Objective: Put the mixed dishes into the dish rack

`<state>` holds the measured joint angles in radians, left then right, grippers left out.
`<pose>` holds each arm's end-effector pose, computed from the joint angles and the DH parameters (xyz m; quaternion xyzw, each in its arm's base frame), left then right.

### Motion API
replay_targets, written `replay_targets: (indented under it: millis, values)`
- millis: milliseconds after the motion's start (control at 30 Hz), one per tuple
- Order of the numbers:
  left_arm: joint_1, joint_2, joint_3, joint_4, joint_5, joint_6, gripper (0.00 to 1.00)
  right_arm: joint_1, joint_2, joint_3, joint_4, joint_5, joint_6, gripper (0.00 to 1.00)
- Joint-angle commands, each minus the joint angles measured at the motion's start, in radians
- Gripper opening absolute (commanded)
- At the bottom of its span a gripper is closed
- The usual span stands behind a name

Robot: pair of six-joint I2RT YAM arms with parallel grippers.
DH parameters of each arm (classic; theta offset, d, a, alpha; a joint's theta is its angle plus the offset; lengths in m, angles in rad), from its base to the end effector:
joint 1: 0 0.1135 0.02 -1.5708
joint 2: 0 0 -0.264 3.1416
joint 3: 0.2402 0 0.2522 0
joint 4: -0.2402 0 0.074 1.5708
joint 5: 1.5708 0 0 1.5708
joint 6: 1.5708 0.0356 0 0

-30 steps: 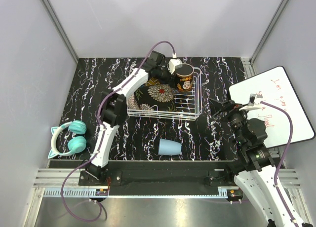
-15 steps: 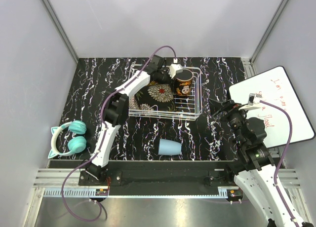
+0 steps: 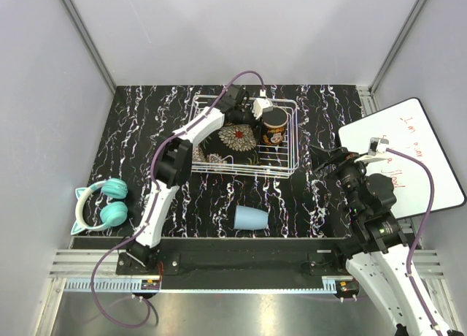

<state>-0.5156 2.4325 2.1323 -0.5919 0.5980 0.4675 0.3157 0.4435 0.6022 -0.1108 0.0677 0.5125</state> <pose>0.4573 -0.2822 0.1898 0.5118 0.7482 -0.2853 0.3113 0.1180 0.0360 0.3300 0.0921 0.6838 0.2697 0.6717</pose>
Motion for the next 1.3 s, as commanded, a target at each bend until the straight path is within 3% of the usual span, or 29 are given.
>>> replay_targets:
  millis: [0, 200, 433, 667, 767, 833, 867, 967, 1100, 1267]
  values:
    - [-0.004, -0.032, 0.014, 0.098, 0.023, 0.026, 0.56, -0.001, -0.008, 0.044, 0.005, 0.007, -0.003, 1.0]
    - [-0.006, -0.055, 0.009, 0.09, 0.0, 0.04, 0.99, -0.001, -0.025, 0.038, -0.004, 0.009, 0.003, 1.0]
    - [-0.004, -0.116, 0.021, 0.09, -0.01, 0.016, 0.99, -0.001, -0.032, 0.044, -0.042, 0.009, -0.003, 1.0]
    - [0.011, -0.237, 0.061, 0.087, -0.007, -0.024, 0.99, -0.001, 0.067, 0.093, -0.142, -0.012, -0.028, 1.0]
    - [0.025, -0.3, 0.077, 0.07, -0.017, -0.018, 0.99, -0.001, 0.18, 0.158, -0.228, -0.055, -0.073, 1.0]
    - [0.057, -0.364, 0.104, 0.055, -0.023, -0.059, 0.99, 0.009, 0.455, 0.311, -0.422, -0.052, -0.156, 1.0]
    - [0.087, -0.403, 0.109, 0.055, -0.021, -0.078, 0.99, 0.055, 0.504, 0.356, -0.528, -0.013, -0.175, 1.0]
    - [0.158, -0.495, 0.1, 0.052, -0.003, -0.154, 0.99, 0.252, 0.625, 0.479, -0.619, 0.2, -0.233, 1.0]
    - [0.241, -0.642, -0.048, 0.05, 0.02, -0.208, 0.99, 0.361, 0.708, 0.561, -0.644, 0.247, -0.223, 1.0]
    - [0.356, -0.84, -0.295, 0.055, 0.043, -0.247, 0.99, 0.385, 0.718, 0.619, -0.618, 0.126, -0.06, 0.99]
